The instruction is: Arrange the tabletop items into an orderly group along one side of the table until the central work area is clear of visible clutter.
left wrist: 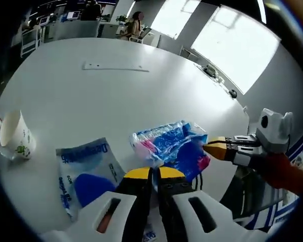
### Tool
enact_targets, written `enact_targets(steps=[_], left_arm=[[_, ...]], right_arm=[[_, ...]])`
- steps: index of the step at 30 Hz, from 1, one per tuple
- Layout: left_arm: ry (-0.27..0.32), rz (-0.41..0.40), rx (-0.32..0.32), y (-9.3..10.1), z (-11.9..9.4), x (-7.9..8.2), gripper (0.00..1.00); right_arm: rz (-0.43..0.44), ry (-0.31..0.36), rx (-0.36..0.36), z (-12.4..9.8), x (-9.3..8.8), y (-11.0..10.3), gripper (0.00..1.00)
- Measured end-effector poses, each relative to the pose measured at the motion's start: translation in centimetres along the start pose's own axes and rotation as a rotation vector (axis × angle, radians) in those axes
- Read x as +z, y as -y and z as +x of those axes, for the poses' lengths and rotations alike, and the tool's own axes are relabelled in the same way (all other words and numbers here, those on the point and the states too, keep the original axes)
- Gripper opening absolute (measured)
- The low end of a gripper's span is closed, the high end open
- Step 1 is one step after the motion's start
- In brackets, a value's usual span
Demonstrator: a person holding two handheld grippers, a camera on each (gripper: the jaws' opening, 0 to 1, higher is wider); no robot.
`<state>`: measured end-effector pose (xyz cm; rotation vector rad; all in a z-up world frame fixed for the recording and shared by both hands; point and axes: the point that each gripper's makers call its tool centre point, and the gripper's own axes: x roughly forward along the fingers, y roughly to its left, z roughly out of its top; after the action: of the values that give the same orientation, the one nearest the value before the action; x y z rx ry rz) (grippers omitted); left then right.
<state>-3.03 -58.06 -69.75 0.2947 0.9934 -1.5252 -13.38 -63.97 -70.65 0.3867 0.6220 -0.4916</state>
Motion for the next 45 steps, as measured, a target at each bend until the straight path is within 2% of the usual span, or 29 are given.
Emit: enact_targets(steps=[3, 10, 14, 17, 21, 25, 34, 39, 45], left_arm=[[0.018, -0.033, 0.01, 0.0, 0.8, 1.0, 0.01], [0.02, -0.068, 0.029, -1.0, 2.9, 2.3, 0.01], [0.04, -0.017, 0.02, -1.0, 4.0, 3.4, 0.01], [0.028, -0.018, 0.03, -1.5, 4.9, 3.6, 0.01], [0.045, -0.012, 0.024, -1.7, 5.9, 4.1, 0.01], [0.038, -0.013, 0.022, -1.8, 6.6, 4.2, 0.01], [0.017, -0.036, 0.036, -2.1, 8.4, 4.8, 0.01], [-0.009, -0.026, 0.056, -2.3, 8.8, 4.6, 0.01], [-0.009, -0.037, 0.058, -2.2, 9.0, 4.8, 0.02]], right_arm=[[0.008, -0.007, -0.006, 1.0, 0.4, 1.1, 0.0], [0.022, -0.023, -0.01, 2.6, 1.0, 2.7, 0.0], [0.018, -0.027, -0.015, 3.4, 1.4, 3.6, 0.0], [0.032, -0.03, -0.02, 3.9, 1.6, 4.3, 0.0], [0.041, -0.035, -0.028, 4.7, 1.6, 5.3, 0.0], [0.082, -0.036, -0.024, 5.2, 1.5, 6.2, 0.01], [0.112, -0.056, -0.031, 6.3, 1.3, 7.4, 0.01], [0.156, -0.056, -0.04, 7.0, 1.5, 8.1, 0.01], [0.151, -0.055, -0.044, 7.1, 1.7, 8.8, 0.02]])
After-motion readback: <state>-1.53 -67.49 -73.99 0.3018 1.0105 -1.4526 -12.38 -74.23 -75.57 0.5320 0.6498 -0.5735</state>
